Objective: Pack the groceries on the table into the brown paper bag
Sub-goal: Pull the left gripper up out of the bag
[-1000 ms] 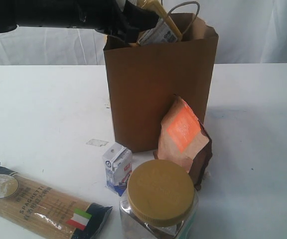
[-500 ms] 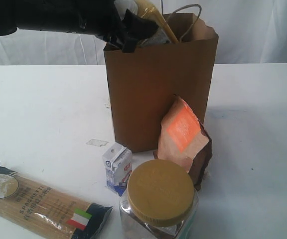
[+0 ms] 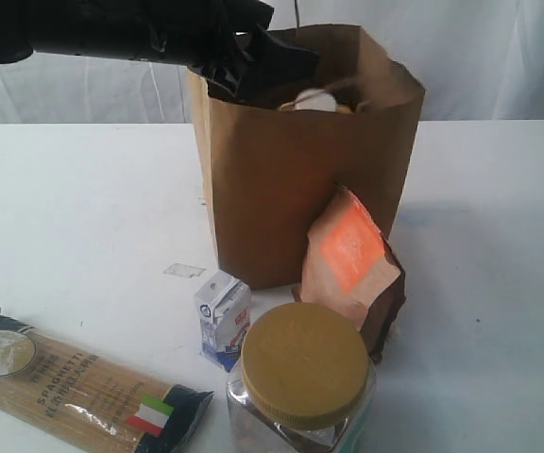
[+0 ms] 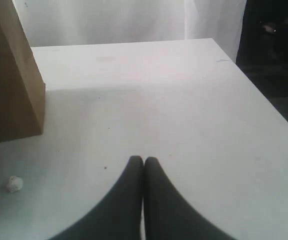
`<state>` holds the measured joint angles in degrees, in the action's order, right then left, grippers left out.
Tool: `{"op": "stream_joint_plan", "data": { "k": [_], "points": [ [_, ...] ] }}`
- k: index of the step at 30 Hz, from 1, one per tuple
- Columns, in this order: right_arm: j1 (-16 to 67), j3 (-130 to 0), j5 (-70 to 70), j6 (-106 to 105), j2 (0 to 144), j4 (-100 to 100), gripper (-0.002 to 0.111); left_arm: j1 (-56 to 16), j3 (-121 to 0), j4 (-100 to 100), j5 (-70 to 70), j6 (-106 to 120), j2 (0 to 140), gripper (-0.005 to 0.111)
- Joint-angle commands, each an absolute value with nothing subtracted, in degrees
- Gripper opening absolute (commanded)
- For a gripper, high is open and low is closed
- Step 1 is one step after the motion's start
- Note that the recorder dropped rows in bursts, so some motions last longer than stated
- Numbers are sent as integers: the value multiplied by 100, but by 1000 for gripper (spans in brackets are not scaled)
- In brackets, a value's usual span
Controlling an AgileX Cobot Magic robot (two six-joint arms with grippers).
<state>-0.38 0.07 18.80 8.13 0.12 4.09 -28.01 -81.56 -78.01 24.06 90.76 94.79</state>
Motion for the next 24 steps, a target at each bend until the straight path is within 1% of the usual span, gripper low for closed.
{"op": "stream_joint_plan", "data": {
  "k": [1,24],
  "points": [
    [-38,0,1830,838,0,434,0,-2809,-8176,-7913,2508,8971,9445,87],
    [-38,0,1830,838,0,434,0,-2809,-8176,-7913,2550,8971,9445,86]
  ]
}}
